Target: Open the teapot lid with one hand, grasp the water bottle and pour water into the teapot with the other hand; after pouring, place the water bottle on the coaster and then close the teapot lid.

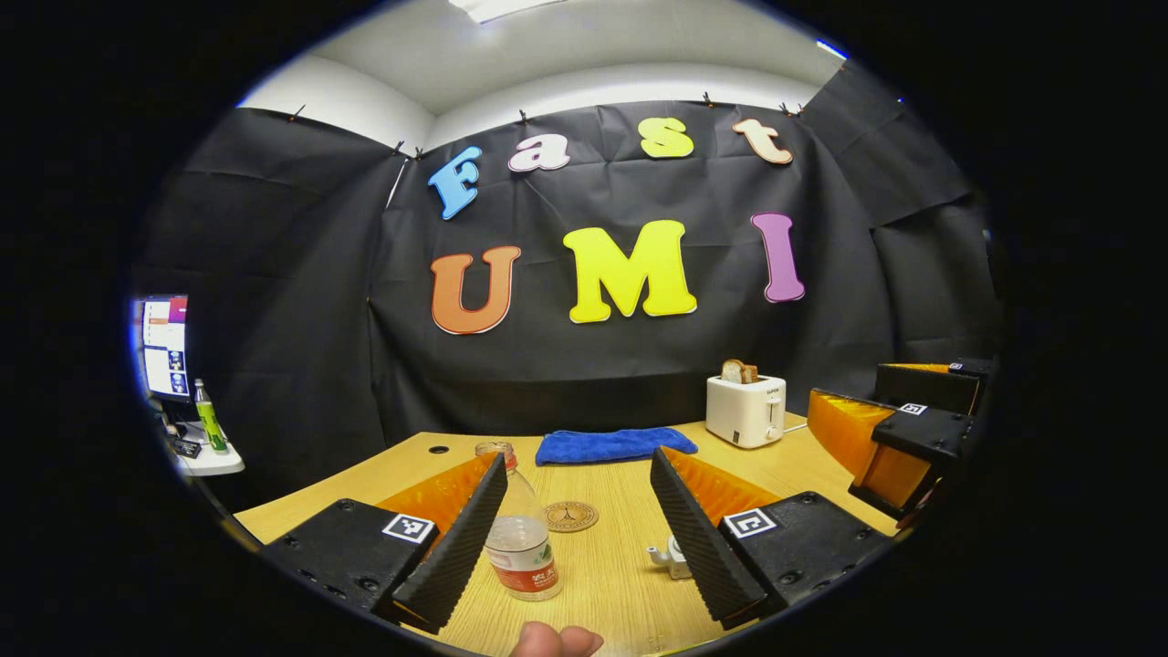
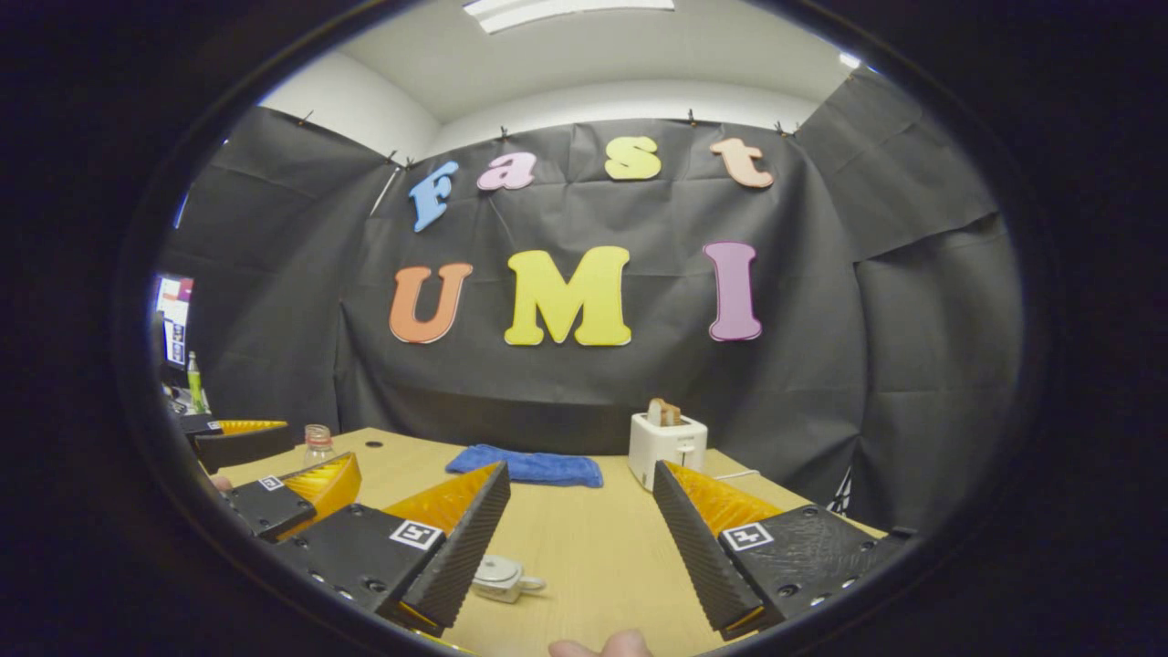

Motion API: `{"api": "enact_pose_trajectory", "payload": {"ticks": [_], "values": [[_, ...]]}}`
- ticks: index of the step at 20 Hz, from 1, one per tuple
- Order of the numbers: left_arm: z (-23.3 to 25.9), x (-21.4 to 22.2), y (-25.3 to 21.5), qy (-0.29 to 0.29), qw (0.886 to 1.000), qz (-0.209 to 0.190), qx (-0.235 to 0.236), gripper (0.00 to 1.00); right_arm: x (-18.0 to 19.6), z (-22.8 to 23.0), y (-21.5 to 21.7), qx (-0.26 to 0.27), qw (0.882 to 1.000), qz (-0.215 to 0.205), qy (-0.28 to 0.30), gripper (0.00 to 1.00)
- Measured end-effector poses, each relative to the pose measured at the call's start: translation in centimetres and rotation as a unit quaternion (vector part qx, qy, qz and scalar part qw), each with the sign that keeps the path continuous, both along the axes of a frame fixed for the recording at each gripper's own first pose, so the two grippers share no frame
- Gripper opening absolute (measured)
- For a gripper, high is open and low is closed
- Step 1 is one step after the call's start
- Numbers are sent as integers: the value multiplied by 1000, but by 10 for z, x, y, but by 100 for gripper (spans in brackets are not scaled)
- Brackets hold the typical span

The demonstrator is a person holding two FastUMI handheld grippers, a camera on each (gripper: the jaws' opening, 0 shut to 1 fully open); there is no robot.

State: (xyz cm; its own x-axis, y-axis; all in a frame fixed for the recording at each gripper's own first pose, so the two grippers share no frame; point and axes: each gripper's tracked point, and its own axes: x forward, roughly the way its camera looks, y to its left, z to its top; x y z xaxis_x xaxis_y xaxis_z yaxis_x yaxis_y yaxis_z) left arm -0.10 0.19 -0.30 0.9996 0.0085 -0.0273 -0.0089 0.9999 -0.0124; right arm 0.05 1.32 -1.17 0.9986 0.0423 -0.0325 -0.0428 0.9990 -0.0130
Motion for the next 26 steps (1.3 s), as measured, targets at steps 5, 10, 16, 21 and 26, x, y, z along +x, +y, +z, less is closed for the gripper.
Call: {"api": "enact_pose_trajectory", "payload": {"ticks": [5, 10, 16, 21, 26], "values": [[-2, 0, 1, 4, 1000, 1, -1, 99, 2, -4, 1, 0, 1000, 6, 2, 97], [-2, -3, 3, 14, 1000, 8, -3, 99, 5, -17, 6, 8, 1000, 19, 12, 95], [2, -10, 14, 32, 999, -9, -23, 99, 11, -48, 26, 6, 998, 45, 43, 98], [-1, -14, 34, 41, 999, 10, -22, 99, 26, -87, 55, -2, 994, 76, 78, 98], [-16, -32, 62, 50, 998, 35, -20, 99, 40, -115, 67, -19, 991, 88, 98, 95]]}}
